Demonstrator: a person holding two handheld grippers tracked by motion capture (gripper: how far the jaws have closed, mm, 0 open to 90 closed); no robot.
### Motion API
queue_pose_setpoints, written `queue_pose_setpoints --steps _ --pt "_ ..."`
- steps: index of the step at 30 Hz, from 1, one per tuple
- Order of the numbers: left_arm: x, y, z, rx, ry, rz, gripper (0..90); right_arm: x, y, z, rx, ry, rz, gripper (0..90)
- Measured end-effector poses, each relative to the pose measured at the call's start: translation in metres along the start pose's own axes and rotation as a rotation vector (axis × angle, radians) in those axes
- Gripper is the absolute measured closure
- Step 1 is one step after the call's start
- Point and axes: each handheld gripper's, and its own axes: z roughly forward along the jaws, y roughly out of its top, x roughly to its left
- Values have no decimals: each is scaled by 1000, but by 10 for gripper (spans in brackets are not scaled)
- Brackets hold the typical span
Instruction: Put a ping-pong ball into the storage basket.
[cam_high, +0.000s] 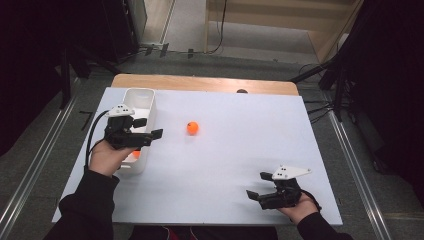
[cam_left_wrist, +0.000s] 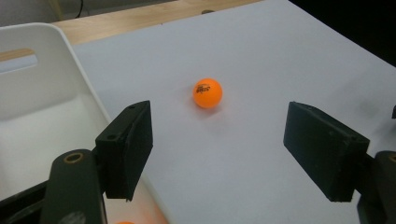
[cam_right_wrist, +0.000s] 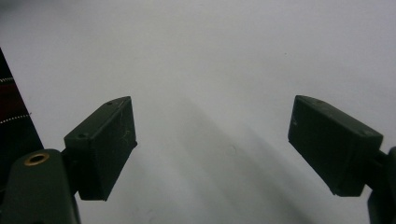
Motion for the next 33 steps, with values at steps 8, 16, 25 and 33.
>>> queue_pose_setpoints --steps 8,16,25,33 --pt "-11 0 8 11 -25 25 246 1 0 -1 2 3 4 137" --pt "-19 1 13 5 -45 37 246 1 0 0 -2 5 1 137" --pt "-27 2 21 -6 -36 51 246 1 -1 -3 -16 1 0 137" --pt "-30 2 27 -7 -36 48 246 0 -1 -3 -17 2 1 136"
